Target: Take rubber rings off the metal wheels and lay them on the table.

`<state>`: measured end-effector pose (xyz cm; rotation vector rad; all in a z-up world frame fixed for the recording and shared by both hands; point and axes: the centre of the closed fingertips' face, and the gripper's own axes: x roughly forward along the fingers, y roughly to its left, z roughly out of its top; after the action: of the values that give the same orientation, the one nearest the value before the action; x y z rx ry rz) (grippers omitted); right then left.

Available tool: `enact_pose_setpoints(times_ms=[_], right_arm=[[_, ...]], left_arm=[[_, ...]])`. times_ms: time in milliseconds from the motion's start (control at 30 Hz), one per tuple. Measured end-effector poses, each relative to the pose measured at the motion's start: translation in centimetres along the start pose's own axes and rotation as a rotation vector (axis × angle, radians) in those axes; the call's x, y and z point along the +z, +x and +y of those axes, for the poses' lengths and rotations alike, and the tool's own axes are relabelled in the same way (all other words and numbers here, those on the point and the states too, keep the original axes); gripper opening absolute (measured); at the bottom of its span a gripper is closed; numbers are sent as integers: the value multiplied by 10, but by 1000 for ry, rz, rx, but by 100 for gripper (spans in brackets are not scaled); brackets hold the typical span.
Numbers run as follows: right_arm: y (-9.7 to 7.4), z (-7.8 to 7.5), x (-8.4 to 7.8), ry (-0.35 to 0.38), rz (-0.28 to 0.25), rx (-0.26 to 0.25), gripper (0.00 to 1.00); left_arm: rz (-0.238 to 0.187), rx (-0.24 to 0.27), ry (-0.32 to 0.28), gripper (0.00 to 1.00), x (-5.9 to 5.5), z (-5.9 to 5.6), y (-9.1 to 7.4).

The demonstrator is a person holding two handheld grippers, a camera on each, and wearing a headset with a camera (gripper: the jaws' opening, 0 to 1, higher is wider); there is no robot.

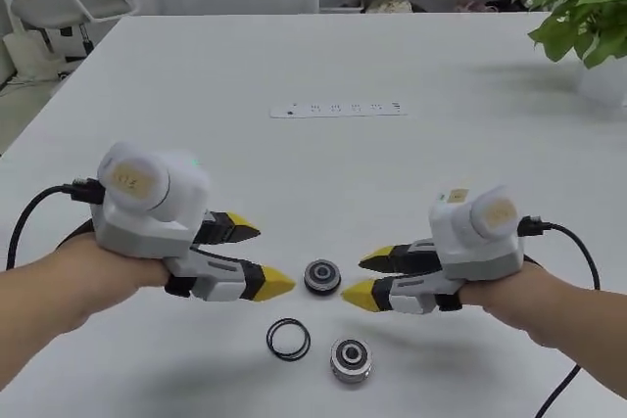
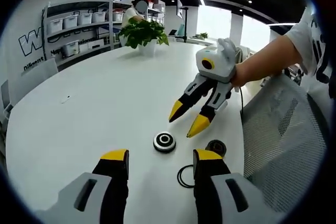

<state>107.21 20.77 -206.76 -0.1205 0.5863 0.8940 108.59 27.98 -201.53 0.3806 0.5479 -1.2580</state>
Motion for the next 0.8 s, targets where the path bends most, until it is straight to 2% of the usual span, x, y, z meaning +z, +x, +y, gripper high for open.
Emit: enact_pose_setpoints(times_ms=[267,800], right_arm=[[3,1,-2,-15,7,1,33],[5,1,-8,-17,14,3,34]], left_arm=[[26,-7,7,44,-6,3,13],[53,-42,18,38,-8,-3,36]])
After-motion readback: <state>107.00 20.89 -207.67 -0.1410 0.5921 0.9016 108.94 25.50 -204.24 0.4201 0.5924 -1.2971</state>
